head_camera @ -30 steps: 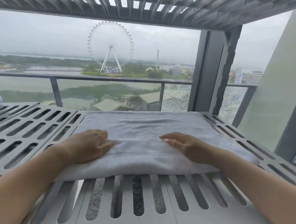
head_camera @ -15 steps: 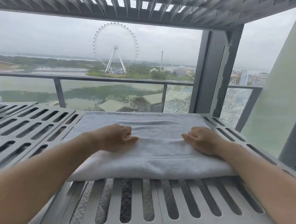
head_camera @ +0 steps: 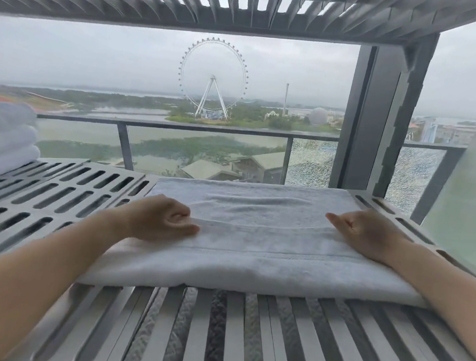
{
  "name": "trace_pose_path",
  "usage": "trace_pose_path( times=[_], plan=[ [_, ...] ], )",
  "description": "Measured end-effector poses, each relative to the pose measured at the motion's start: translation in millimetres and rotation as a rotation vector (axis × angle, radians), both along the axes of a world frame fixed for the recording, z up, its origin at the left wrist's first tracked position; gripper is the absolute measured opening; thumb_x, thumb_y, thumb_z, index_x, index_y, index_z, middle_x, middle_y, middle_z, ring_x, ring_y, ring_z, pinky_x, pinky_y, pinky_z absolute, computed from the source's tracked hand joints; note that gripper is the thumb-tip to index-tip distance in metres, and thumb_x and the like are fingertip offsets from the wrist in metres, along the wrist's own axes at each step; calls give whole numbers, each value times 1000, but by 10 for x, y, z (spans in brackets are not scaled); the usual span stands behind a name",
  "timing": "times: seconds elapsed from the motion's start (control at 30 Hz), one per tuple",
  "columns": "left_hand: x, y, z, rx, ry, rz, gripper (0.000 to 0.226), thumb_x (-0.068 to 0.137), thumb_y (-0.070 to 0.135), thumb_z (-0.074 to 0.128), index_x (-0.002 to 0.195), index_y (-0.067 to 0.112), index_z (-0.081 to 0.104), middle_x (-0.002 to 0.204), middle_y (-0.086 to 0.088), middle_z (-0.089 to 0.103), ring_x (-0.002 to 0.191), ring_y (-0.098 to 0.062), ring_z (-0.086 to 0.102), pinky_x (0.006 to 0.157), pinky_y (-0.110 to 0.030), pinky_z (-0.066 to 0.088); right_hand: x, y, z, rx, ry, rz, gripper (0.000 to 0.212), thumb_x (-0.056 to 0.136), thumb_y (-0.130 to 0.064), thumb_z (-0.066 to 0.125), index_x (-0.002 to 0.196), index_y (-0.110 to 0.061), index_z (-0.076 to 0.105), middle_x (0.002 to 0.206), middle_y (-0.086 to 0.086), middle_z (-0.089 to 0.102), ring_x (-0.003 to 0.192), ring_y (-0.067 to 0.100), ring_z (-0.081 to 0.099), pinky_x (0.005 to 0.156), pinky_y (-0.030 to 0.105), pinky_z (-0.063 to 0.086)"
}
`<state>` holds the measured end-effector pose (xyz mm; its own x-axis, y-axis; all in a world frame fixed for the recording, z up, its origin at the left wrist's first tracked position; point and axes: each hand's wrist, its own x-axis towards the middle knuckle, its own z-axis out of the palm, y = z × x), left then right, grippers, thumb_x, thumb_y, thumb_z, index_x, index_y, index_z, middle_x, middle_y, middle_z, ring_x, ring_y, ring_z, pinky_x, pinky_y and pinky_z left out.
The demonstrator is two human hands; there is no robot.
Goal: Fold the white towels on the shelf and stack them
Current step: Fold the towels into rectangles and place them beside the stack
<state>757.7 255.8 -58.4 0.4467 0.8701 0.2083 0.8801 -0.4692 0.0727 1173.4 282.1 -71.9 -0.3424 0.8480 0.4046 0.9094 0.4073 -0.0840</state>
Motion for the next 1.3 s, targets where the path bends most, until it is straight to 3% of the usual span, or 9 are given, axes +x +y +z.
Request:
trace_pose_path(
  times=[0.2, 0.37, 0.47, 0.53, 0.73, 0.83, 0.97, 1.1, 1.3],
  plan=[
    [-263, -99, 262, 2, -37, 41, 36, 78, 58, 58, 73, 23, 55, 63, 9, 53, 57, -3, 46, 54, -23, 33, -529, 2, 89, -145, -2, 180, 55, 80, -69, 21, 54, -23, 35, 49, -9, 38, 44, 10, 33, 49, 28, 27],
    [-148, -37, 300, 174, 188, 198, 42, 83, 59, 51, 95, 18, 57, 80, 2, 54, 75, -21, 51, 66, -30, 35, -806, 16, -6, -68, -28, 135, 46, 93, -49, 34, 56, -22, 38, 55, -7, 47, 54, 8, 44, 51, 31, 29],
    [-138, 20, 82, 113, 164, 185, 36, 94, 34, 48, 115, 7, 58, 114, -14, 60, 90, -10, 60, 61, -11, 42, -745, 5, 9, -7, 18, 116, 50, 92, -49, 34, 53, -18, 39, 49, -4, 46, 50, 12, 46, 49, 31, 28],
    [-165, 62, -44, 84, 103, 233, 37, 94, 29, 49, 119, 3, 57, 125, -17, 55, 103, -16, 58, 58, -1, 39, -742, 19, 78, 134, 4, 129, 52, 90, -52, 30, 51, -18, 37, 44, -5, 43, 44, 11, 44, 45, 27, 26],
    [-235, -60, 39, 130, 251, 245, 38, 90, 52, 43, 105, 17, 49, 107, -6, 59, 103, -25, 56, 85, -34, 44, -837, -14, 48, 77, -1, 118, 38, 91, -47, 36, 63, -22, 42, 60, -8, 49, 58, 17, 51, 53, 30, 34],
    [-127, -223, 74, 304, 92, 144, 35, 87, 39, 57, 116, 22, 49, 120, -3, 52, 113, -21, 48, 93, -36, 42, -908, -216, 134, 241, 99, 189, 29, 90, -43, 42, 83, -17, 53, 80, -8, 51, 69, 11, 51, 61, 25, 40],
    [146, -698, 52, 252, -152, -104, 13, 90, 33, 52, 98, 26, 60, 103, 9, 60, 87, -6, 56, 76, -28, 49, -1140, -748, 216, 78, 166, 442, 27, 87, -54, 43, 86, -30, 56, 86, -19, 55, 79, 0, 55, 67, 13, 45],
    [144, -1073, -107, 195, -54, -159, 35, 90, 48, 45, 116, 28, 57, 116, 12, 60, 95, -14, 62, 77, -34, 52, -1276, -1162, 46, -31, 17, 507, 31, 83, -56, 51, 99, -31, 57, 105, -15, 58, 91, 0, 55, 78, 17, 45],
    [34, -990, -158, 124, -7, -151, 54, 86, 14, 52, 137, 30, 41, 137, 13, 48, 119, -15, 51, 92, -34, 46, -1332, -1273, -43, 16, 100, 342, 34, 76, -17, 63, 110, -22, 58, 102, -7, 67, 84, 9, 58, 65, 12, 31]
  ],
)
